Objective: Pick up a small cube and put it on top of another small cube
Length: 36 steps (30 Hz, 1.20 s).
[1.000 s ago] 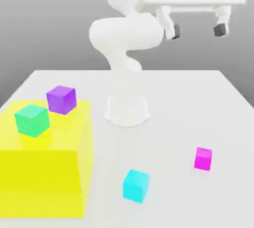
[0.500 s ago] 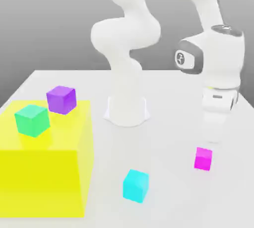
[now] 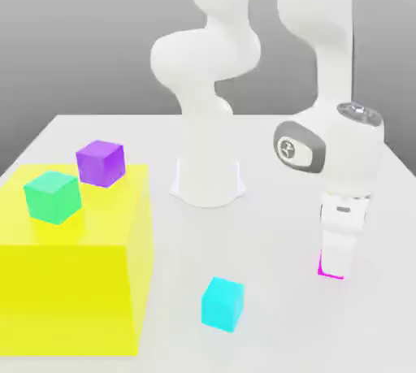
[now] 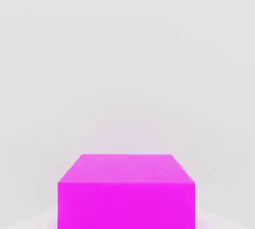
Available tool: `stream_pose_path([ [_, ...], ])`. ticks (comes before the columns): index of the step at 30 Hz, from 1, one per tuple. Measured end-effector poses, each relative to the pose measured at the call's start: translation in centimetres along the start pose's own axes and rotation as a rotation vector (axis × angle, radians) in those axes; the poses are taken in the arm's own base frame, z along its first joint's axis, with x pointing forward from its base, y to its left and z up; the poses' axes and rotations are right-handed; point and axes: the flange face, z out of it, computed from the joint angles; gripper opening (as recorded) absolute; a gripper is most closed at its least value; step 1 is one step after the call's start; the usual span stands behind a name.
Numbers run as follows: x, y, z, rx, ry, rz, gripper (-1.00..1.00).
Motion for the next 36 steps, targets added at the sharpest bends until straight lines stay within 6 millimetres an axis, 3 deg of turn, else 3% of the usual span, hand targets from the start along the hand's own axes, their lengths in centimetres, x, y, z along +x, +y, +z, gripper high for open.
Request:
stream_pose_path([
  [6,0.0,0.0,-5.1,-0.001,0.000,0.001,-1.00],
  [10,3.3,5.8,-8.7,0.005,0.002,0.127,-1.00],
  [13,5.2,11.7,-11.8,0.008,0.005,0.235,-1.00],
  [18,5.9,21.5,-17.5,0.008,0.009,0.391,-1.00],
  [23,2.3,32.5,-23.5,0.005,0.009,0.580,-1.00],
  [26,-1.8,38.6,-27.2,0.004,0.006,0.699,-1.00],
  [29,-7.2,43.8,-30.5,0.005,0.001,0.819,-1.00],
  [31,-8.6,44.9,-29.2,0.006,0.000,0.848,-1.00],
  [33,-9.0,45.2,-26.6,0.006,-0.001,0.855,-1.00],
  [34,-9.1,45.2,-25.7,0.006,-0.001,0.856,1.00],
  [36,-9.1,45.2,-25.7,0.006,-0.001,0.856,1.00],
])
